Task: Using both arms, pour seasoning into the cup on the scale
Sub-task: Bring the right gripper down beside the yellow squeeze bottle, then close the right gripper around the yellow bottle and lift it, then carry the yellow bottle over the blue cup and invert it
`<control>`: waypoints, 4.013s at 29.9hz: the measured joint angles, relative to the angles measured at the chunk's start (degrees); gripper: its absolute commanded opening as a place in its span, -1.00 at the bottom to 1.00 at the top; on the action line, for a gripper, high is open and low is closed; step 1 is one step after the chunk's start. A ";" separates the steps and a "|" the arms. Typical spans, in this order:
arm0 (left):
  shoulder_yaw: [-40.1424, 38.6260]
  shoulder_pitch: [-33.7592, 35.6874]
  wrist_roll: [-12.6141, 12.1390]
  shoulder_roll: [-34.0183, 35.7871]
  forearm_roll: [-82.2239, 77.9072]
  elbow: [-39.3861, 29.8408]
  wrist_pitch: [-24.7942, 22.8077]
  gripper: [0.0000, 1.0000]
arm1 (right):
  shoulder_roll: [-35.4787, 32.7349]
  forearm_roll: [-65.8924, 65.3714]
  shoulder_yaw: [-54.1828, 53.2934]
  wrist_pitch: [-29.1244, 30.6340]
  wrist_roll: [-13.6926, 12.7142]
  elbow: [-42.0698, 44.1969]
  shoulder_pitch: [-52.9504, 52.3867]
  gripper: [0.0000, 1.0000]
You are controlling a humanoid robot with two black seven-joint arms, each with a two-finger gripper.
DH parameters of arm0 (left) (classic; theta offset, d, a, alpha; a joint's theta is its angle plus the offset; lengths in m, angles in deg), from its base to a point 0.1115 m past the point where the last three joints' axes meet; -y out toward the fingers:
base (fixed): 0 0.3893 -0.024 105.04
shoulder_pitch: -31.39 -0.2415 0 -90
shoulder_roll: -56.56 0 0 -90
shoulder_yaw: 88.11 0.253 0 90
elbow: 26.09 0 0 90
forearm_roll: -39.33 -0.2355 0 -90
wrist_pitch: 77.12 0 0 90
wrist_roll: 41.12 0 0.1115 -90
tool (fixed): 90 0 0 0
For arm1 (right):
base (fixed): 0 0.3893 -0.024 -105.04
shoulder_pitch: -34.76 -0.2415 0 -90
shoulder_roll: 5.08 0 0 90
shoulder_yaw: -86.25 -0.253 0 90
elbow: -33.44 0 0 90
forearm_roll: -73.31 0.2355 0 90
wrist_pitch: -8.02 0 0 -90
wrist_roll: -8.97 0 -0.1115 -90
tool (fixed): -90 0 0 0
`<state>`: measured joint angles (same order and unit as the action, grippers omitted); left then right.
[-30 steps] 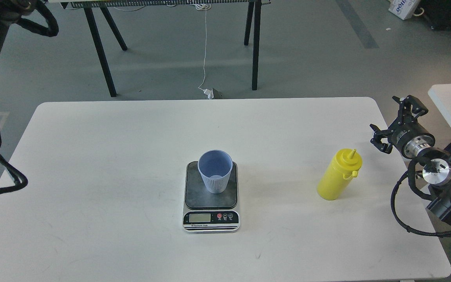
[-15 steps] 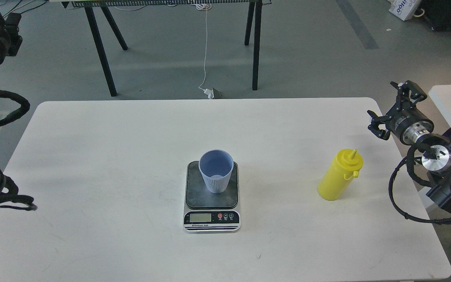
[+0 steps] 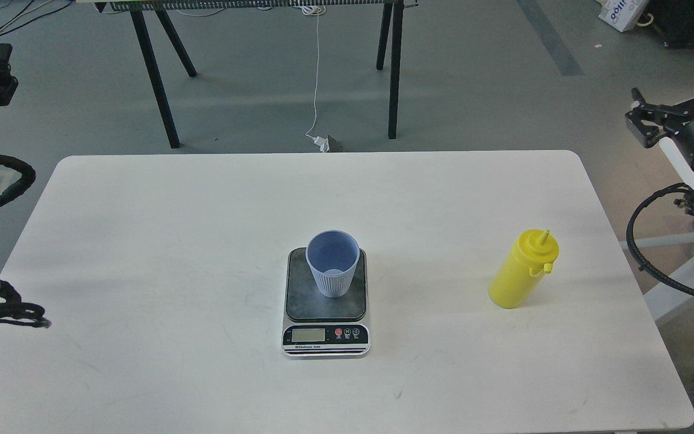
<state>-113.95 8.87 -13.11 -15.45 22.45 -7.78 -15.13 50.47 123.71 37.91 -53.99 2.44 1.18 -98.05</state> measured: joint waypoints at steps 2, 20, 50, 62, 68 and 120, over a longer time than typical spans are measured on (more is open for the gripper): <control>0.01 0.00 0.00 -0.10 0.02 0.05 0.02 0.99 | -4.21 8.39 -1.45 0.00 -0.13 -8.35 4.74 0.99; 0.12 -1.35 0.00 -2.63 0.25 -0.18 0.01 0.99 | -12.34 14.02 -1.78 0.00 -1.57 -37.53 51.54 0.99; 0.18 -4.53 0.00 -2.25 0.27 -0.03 0.02 0.99 | -1.16 -3.89 0.66 0.00 -0.76 -38.80 44.88 0.99; 0.12 -5.15 -0.02 -2.22 0.27 -0.04 0.02 0.99 | 0.76 -6.33 0.89 0.00 -0.83 -33.70 41.16 0.99; 0.10 -6.18 -0.02 -2.09 0.27 -0.03 0.02 0.99 | 2.70 -7.55 0.96 0.00 -0.92 -31.26 38.91 0.99; 0.05 -9.76 0.00 -2.70 5.03 -0.25 0.01 0.99 | 16.91 -61.27 3.45 0.04 0.63 -8.49 -17.97 -0.97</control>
<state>-113.90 -0.89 -13.11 -18.15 27.48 -8.03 -15.12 67.38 62.44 41.37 -53.94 3.06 -7.32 -116.01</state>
